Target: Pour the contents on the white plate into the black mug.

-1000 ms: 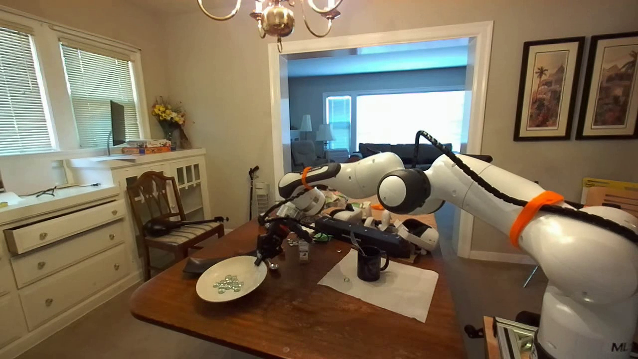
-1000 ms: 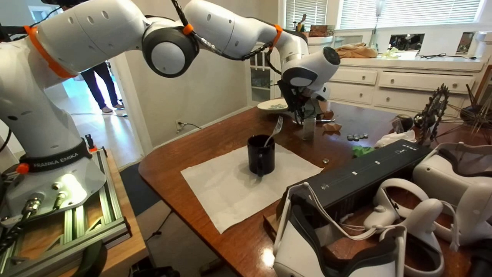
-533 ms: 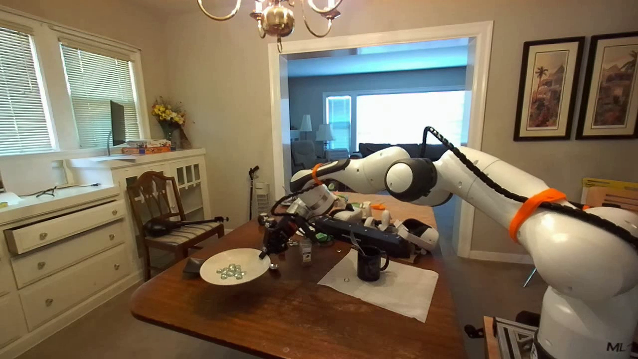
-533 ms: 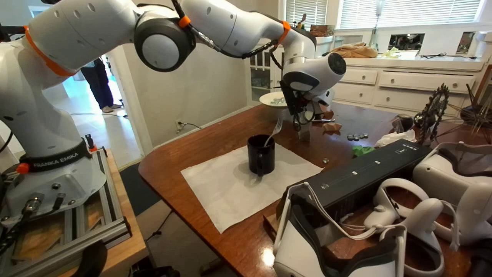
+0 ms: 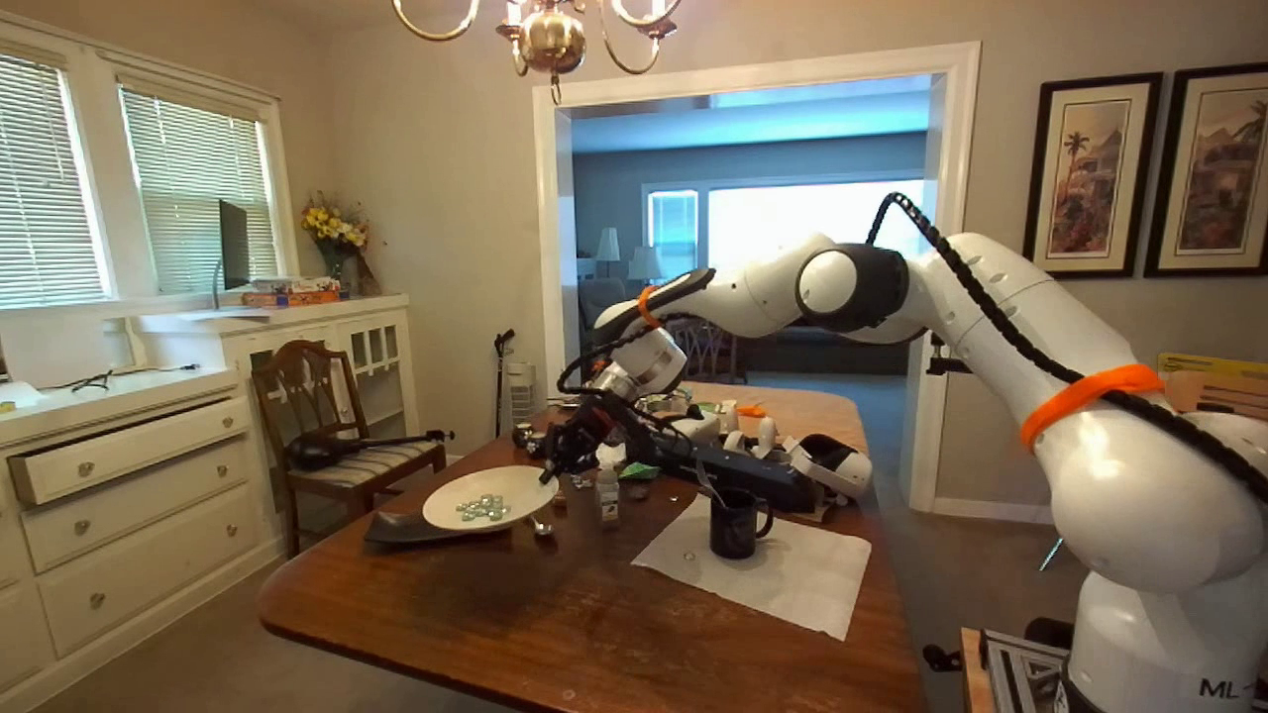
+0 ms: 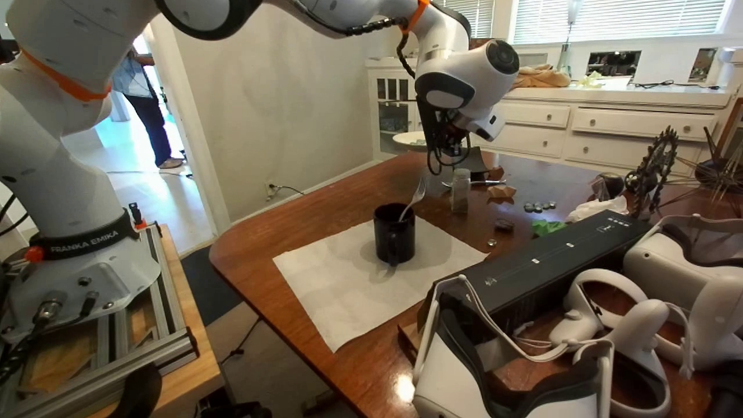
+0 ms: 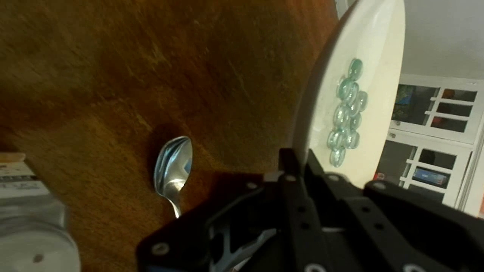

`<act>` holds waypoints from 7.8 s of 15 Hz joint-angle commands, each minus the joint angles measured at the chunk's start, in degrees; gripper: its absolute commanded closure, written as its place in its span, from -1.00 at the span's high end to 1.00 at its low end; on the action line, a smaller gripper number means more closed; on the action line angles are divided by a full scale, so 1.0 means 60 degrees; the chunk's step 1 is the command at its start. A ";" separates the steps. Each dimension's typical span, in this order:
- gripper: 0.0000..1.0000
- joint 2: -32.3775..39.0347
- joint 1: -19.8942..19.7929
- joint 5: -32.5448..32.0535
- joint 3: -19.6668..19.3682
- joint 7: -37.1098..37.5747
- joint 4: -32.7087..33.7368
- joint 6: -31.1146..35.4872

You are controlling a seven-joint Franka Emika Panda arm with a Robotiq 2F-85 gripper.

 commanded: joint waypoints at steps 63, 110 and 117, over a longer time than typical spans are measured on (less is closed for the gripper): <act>-0.96 -0.8399 0.1191 0.4994 -0.7226 -0.3853 -1.0351 0.2003; -0.86 -1.0868 0.1076 0.5024 -0.7106 -0.4230 -1.2169 0.6079; -0.96 -1.0816 0.0955 0.4783 -0.7089 -0.4338 -1.2242 0.6305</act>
